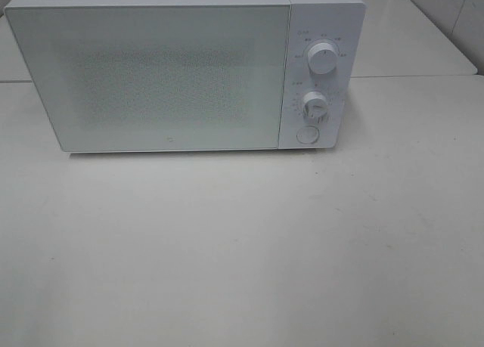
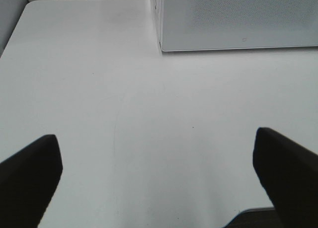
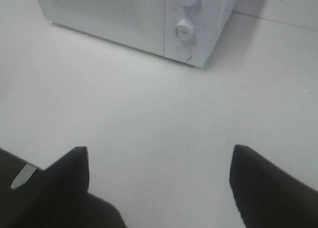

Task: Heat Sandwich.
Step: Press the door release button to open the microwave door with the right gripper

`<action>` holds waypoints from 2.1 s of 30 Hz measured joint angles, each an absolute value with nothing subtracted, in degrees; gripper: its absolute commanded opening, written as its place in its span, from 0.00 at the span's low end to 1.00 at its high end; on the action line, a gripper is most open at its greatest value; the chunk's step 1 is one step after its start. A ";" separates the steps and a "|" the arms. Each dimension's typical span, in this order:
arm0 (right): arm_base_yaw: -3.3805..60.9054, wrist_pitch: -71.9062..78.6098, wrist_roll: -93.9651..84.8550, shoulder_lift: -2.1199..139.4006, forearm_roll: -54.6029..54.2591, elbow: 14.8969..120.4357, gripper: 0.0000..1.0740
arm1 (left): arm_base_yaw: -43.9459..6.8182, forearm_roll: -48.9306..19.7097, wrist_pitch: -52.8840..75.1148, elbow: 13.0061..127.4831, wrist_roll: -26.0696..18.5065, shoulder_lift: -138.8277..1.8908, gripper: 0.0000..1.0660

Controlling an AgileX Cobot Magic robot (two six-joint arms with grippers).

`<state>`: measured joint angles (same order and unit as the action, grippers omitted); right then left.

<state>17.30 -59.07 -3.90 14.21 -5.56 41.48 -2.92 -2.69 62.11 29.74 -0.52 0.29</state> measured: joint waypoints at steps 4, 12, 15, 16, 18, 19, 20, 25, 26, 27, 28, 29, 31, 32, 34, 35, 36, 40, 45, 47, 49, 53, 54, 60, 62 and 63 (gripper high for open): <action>12.95 -58.79 -3.90 8.42 -5.61 38.90 0.70 | -2.92 -2.69 62.11 29.74 -0.52 0.29 0.94; 7.16 -58.67 -3.90 1.95 -5.79 33.23 0.70 | -2.92 -2.69 62.11 29.74 -0.52 0.29 0.94; 4.98 -58.67 -3.95 0.23 -5.79 30.60 0.70 | -2.92 -2.69 62.11 29.74 -0.52 0.29 0.94; 4.41 -58.56 -3.95 -0.06 -5.79 29.85 0.70 | -2.92 -2.69 62.11 29.74 -0.52 0.29 0.94; 2.75 -58.44 -3.95 -0.23 -5.79 28.65 0.70 | -2.92 -2.69 62.11 29.74 -0.52 0.29 0.94; 2.46 -58.21 -3.90 -0.23 -5.79 28.65 0.70 | -2.92 -2.69 62.11 29.74 -0.52 0.29 0.94; 2.46 -58.21 -3.90 -0.23 -5.79 28.65 0.70 | -2.92 -2.69 62.11 29.74 -0.52 0.29 0.94; 2.41 -57.70 -3.90 -0.23 -5.79 28.59 0.70 | -2.92 -2.69 62.11 29.74 -0.52 0.29 0.94; 2.41 -57.64 -3.90 -0.23 -5.79 28.59 0.70 | -2.92 -2.69 62.11 29.74 -0.52 0.29 0.94; 2.41 -57.58 -3.90 -0.23 -5.79 28.53 0.70 | -2.92 -2.69 62.11 29.74 -0.52 0.29 0.94; 2.41 -57.52 -3.90 -0.23 -5.79 28.53 0.70 | -2.92 -2.69 62.11 29.74 -0.52 0.29 0.94; 2.41 -57.52 -3.90 -0.23 -5.79 28.53 0.70 | -2.92 -2.69 62.11 29.74 -0.52 0.29 0.94; 2.41 -57.52 -3.90 -0.23 -5.79 28.53 0.70 | -2.92 -2.69 62.11 29.74 -0.52 0.29 0.94; 2.41 -57.52 -3.90 -0.23 -5.79 28.53 0.70 | -2.92 -2.69 62.11 29.74 -0.52 0.29 0.94; 2.41 -57.52 -3.84 -0.23 -5.79 28.53 0.70 | -2.92 -2.69 62.11 29.74 -0.52 0.29 0.94; 2.41 -57.52 -3.78 -0.23 -5.79 28.53 0.70 | -2.92 -2.69 62.11 29.74 -0.52 0.29 0.94; 2.41 -57.52 -3.72 -0.23 -5.79 28.53 0.70 | -2.92 -2.69 62.11 29.74 -0.52 0.29 0.94; 2.41 -57.35 -2.69 -0.23 -5.79 28.53 0.70 | -2.92 -2.69 62.11 29.74 -0.52 0.29 0.94; 2.41 -54.66 -2.64 -0.23 -5.79 29.62 0.70 | -2.92 -2.69 62.11 29.74 -0.52 0.29 0.94; 2.41 -50.36 -2.58 0.34 -5.79 29.85 0.70 | -2.92 -2.69 62.11 29.74 -0.52 0.29 0.94; 2.41 -49.27 -2.58 0.97 -5.84 29.85 0.70 | -2.92 -2.69 62.11 29.74 -0.52 0.29 0.94; 2.41 -43.32 -2.58 5.61 -5.84 29.85 0.70 | -2.92 -2.69 62.11 29.74 -0.52 0.29 0.94; 2.41 -40.62 -2.58 8.02 -5.84 29.85 0.70 | -2.92 -2.69 62.11 29.74 -0.52 0.29 0.94; 2.41 -31.91 -2.58 15.76 -5.84 29.85 0.70 | -2.92 -2.69 62.11 29.74 -0.52 0.29 0.94; 2.41 -30.77 -2.58 17.19 -5.84 29.85 0.70 | -2.92 -2.69 62.11 29.74 -0.52 0.29 0.94; 2.41 -28.25 -2.58 19.88 -5.84 29.85 0.70 | -2.92 -2.69 62.11 29.74 -0.52 0.29 0.94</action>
<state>2.41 -28.25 -2.58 19.88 -5.84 29.85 -2.92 -2.69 62.11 29.74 -0.52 0.29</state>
